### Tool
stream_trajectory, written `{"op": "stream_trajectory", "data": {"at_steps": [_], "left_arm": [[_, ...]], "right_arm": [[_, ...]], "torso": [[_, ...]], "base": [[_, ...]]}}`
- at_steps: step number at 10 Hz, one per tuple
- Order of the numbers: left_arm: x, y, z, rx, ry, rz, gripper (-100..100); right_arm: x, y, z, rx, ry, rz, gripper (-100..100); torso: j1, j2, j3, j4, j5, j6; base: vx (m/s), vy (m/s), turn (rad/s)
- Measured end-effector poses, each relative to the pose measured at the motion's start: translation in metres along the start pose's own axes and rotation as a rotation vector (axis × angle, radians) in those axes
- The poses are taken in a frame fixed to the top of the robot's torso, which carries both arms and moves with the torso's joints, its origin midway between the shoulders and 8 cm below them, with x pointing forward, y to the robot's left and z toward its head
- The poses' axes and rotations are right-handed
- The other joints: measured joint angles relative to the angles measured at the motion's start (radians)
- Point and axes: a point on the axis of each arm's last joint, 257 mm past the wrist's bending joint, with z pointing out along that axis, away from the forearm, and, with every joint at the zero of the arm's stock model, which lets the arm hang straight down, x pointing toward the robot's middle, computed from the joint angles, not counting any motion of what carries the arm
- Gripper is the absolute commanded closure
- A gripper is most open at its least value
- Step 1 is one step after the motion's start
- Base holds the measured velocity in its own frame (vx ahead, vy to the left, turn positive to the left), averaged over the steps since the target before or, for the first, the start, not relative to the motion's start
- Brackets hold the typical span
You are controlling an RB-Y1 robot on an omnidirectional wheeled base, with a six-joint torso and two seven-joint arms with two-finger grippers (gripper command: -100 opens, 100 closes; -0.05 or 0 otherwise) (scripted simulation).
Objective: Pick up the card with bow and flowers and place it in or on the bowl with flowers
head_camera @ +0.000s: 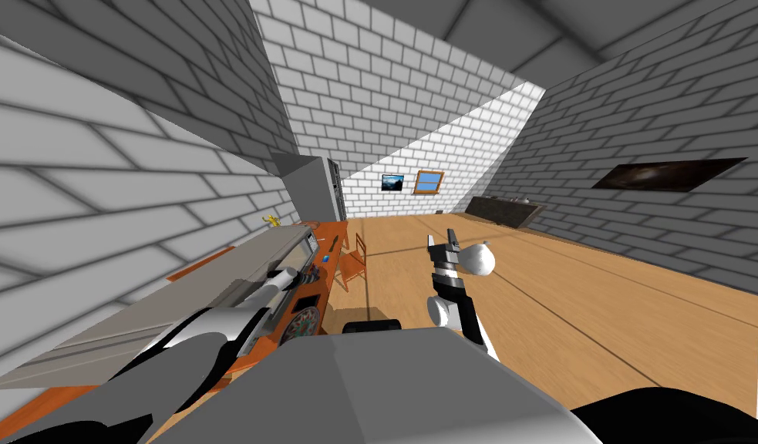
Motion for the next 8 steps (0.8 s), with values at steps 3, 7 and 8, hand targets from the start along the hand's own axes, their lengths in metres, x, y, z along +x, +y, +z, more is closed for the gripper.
{"op": "stream_trajectory", "data": {"at_steps": [3, 7, 8], "left_arm": [[0.0033, 0.0122, 0.0057, -0.001, 0.022, 0.003, -100], [-0.0021, 0.0105, 0.007, 0.003, 0.014, 0.004, 100], [-0.0021, 0.0122, 0.0074, 0.0, 0.015, -0.004, 100]], "right_arm": [[0.0, 0.0, 0.0, 0.0, 0.0, 0.0, 0], [0.0, 0.0, 0.0, 0.0, 0.0, 0.0, 0], [0.0, 0.0, 0.0, 0.0, 0.0, 0.0, 0]], "torso": [[0.001, -0.003, -0.002, -0.001, 0.0, 0.0], [-0.001, 0.0, 0.0, 0.0, 0.0, 0.001], [0.0, -0.001, -0.001, -0.001, -0.001, 0.002]], "base": [[0.028, 0.019, 0.001], [0.0, 0.001, 0.003], [0.0, 0.0, 0.0]]}}
